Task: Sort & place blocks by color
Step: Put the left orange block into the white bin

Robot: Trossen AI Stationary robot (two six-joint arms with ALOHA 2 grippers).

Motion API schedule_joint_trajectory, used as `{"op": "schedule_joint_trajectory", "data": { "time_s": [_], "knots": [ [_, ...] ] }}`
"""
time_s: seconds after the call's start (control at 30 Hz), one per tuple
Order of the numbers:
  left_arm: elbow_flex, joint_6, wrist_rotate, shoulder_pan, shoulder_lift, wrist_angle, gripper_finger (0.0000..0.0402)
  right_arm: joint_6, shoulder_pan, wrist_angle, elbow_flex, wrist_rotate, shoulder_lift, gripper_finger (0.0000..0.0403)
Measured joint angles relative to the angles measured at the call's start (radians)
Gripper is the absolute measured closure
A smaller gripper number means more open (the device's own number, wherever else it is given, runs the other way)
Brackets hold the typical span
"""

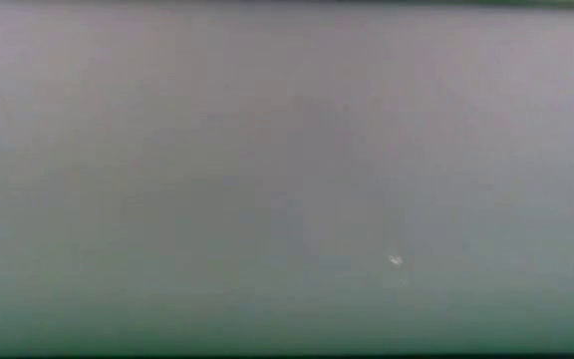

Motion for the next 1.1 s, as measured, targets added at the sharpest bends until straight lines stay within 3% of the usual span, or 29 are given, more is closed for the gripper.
{"op": "schedule_joint_trajectory", "data": {
  "time_s": [0.17, 0.4, 0.63, 0.77, 0.87, 1.1],
  "knots": [
    [0.0, 0.018, 0.012, 0.0, -0.002, 0.001, 0.0267, 0.047, -0.003, 0.013, 0.0, -0.017, 0.0, 0.0285],
    [0.0, 0.036, 0.01, 0.0, -0.003, 0.014, 0.0259, 0.087, -0.03, 0.034, 0.0, -0.054, 0.0, 0.0287],
    [0.0, 0.019, -0.045, 0.027, 0.0, 0.025, 0.0122, 0.126, -0.11, -0.018, 0.0, -0.087, -0.004, 0.0287],
    [0.0, 0.018, -0.049, 0.052, 0.001, 0.024, 0.0067, 0.109, -0.185, -0.109, 0.0, -0.14, -0.009, 0.0287],
    [0.0, -0.006, -0.029, 0.059, -0.002, 0.035, 0.0043, 0.064, -0.232, -0.225, -0.001, -0.118, -0.004, 0.0287],
    [0.0, -0.01, -0.022, 0.07, -0.002, 0.03, 0.0026, -0.079, -0.288, -0.428, -0.002, 0.059, 0.0, 0.0287]
  ]
}}
